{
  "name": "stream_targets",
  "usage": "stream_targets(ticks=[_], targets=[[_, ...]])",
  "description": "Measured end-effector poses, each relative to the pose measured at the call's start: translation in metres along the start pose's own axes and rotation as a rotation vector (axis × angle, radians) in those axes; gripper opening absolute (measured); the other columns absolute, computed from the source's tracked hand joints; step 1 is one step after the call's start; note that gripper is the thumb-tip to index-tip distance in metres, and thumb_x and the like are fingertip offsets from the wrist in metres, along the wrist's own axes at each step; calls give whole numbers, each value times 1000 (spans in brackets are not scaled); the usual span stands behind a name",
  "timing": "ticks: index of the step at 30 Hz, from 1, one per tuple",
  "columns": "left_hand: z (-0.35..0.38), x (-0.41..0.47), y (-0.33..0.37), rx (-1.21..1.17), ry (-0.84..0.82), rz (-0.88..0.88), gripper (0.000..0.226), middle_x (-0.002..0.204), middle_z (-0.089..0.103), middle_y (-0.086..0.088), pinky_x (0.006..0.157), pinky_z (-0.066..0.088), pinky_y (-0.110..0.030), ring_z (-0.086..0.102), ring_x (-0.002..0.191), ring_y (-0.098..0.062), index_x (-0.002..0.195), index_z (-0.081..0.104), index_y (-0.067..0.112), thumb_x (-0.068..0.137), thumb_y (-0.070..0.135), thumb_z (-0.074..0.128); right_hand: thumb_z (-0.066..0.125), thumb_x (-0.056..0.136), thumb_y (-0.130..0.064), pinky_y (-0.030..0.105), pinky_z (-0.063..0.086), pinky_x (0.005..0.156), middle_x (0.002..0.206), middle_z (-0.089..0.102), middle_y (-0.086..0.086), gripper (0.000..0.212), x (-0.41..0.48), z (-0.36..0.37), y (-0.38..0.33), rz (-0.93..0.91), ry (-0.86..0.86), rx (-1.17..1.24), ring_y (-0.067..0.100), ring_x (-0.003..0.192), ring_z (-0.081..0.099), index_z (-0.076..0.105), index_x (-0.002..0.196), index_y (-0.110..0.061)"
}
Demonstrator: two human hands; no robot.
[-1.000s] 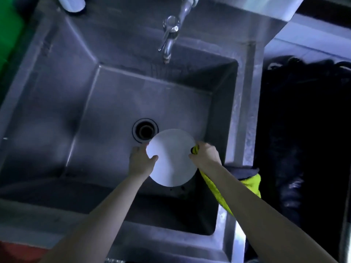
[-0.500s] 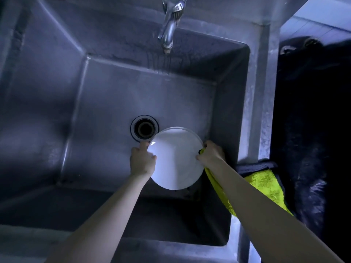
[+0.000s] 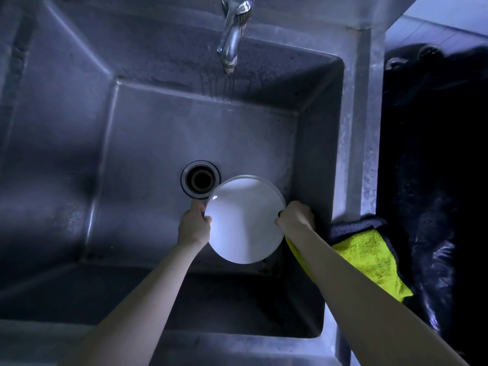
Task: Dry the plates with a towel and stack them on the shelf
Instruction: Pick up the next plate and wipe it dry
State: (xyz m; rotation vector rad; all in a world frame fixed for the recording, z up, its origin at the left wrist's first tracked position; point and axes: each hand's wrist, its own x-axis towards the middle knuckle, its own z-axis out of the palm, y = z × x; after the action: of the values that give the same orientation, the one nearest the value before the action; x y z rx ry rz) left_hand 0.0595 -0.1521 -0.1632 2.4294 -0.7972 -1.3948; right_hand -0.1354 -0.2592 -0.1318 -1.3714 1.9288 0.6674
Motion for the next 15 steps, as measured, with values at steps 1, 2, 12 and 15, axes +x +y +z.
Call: stream_targets(ticks=[1,2,12,15], targets=[[-2,-1,0,-7,-13,4,10,97,59,-15,76,56,-51,61,86,-36,108,45,10,98,7,46,61,93,-16,37,54,85,120,65,17,32,-1,0,1,2,-2,18,35,109,63,63,121,0],[-3,-3,-1,-12,-21,7,11,95,59,-13,77,57,-52,62,85,-36,108,45,11,98,7,46,63,93,-17,36,54,83,119,66,17,31,-3,-1,1,3,-7,34,35,107,64,64,119,0],[-40,-31,1,-334,53,60,18,105,59,5,83,58,-51,62,98,-24,117,48,23,100,18,51,75,81,-24,24,38,74,118,62,17,50,-37,-14,4,-208,78,397,32,106,59,51,120,-5],[-53,-48,16,-519,75,59,33,118,61,-1,84,56,-48,62,106,-26,120,48,33,89,27,60,76,81,-30,26,35,74,111,63,14,48,-55,-27,3,-259,166,454,33,101,58,53,116,-6]])
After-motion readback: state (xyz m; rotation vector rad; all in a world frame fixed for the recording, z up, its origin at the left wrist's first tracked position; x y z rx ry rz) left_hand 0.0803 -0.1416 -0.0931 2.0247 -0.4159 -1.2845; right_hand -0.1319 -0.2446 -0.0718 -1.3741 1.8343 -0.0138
